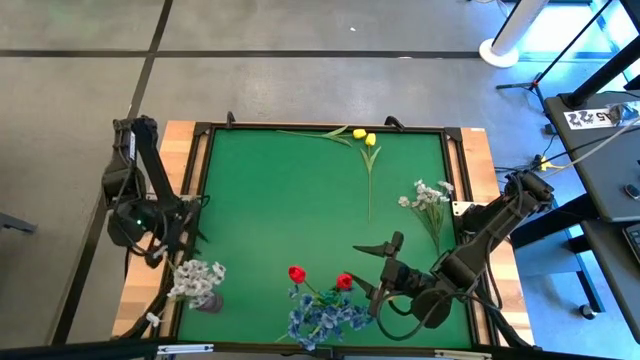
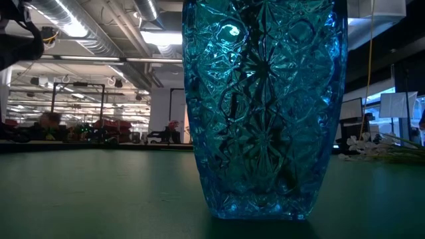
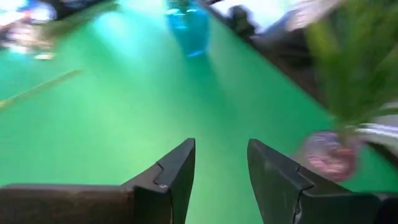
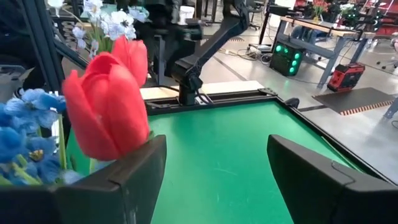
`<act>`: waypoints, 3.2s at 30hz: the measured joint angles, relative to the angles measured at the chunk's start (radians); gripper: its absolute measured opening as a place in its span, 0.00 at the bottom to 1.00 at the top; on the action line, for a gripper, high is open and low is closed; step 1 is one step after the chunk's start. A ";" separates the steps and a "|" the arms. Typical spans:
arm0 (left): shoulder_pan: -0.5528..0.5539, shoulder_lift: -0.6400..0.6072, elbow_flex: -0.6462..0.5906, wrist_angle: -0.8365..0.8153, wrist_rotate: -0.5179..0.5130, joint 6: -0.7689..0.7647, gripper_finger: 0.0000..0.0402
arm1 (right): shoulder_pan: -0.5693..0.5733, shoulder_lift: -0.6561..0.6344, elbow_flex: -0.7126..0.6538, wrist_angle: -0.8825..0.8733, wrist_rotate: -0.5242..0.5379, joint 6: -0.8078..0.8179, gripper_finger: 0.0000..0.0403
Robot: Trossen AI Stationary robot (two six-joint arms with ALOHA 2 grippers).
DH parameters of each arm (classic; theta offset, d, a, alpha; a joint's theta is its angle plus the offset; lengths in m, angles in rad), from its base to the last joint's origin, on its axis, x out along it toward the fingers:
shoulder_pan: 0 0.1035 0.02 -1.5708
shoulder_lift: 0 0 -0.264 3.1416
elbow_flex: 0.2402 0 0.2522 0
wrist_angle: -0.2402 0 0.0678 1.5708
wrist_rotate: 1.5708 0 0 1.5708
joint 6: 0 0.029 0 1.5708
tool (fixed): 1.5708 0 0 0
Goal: Sort flowers into vase by color
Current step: Put the white flower into the purple vase
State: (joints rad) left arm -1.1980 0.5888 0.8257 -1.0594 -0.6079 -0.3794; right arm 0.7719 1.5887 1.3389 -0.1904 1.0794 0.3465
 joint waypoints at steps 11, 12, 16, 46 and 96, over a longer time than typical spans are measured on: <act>0.069 -0.087 0.000 0.032 -0.687 -0.096 0.35 | 0.000 0.000 0.040 0.003 0.035 -0.064 0.69; 0.080 -0.101 0.000 0.032 -0.697 -0.140 0.35 | 0.000 0.000 0.040 0.003 0.038 -0.064 0.69; 0.118 -0.136 0.000 0.033 -0.684 -0.286 0.35 | 0.000 0.000 0.040 0.002 0.038 -0.064 0.69; 0.298 -0.117 -0.289 0.390 -0.810 -0.386 0.35 | -0.573 -0.074 0.040 -0.386 -0.259 0.069 0.69; 0.504 0.342 -0.629 1.595 -0.339 -0.188 0.35 | -0.778 -0.116 -0.637 -0.959 -0.972 0.809 0.69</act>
State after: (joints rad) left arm -0.6937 0.9308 0.1967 0.5360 -0.9470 -0.5671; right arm -0.0065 1.4727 0.7017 -1.1496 0.1070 1.1559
